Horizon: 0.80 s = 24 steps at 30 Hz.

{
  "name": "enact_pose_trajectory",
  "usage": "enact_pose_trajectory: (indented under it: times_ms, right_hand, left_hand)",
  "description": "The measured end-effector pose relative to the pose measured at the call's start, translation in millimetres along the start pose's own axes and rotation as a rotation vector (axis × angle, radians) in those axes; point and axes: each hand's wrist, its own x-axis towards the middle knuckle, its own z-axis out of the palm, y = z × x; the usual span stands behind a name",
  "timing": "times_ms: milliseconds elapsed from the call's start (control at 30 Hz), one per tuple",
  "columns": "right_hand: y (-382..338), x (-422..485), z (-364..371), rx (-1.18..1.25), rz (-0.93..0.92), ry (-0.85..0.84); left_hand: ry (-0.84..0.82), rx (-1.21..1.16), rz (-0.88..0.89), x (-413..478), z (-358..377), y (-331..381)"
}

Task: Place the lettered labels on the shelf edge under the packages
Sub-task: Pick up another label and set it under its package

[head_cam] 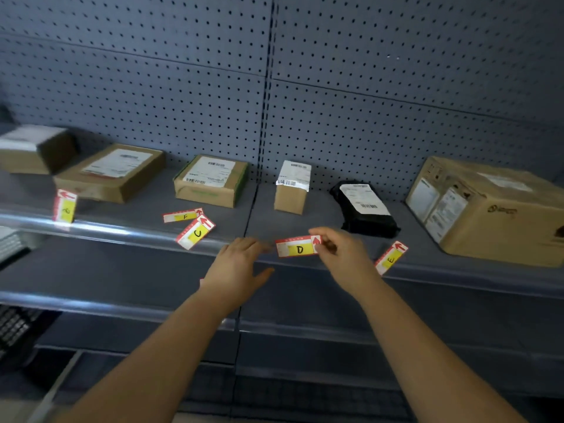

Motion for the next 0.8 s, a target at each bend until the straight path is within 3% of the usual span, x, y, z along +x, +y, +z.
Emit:
enact_pose_trajectory:
  times_ms: [200,800]
  right_hand:
    - [24.5,20.6,-11.0,-0.085,-0.154,-0.058]
    - [44.8,44.7,-14.5,-0.083,-0.212,-0.043]
  left_hand:
    - [-0.015,0.081,-0.069,2.3,27.8,11.9]
    - [0.02,0.243,-0.129,22.9,59.2,13.6]
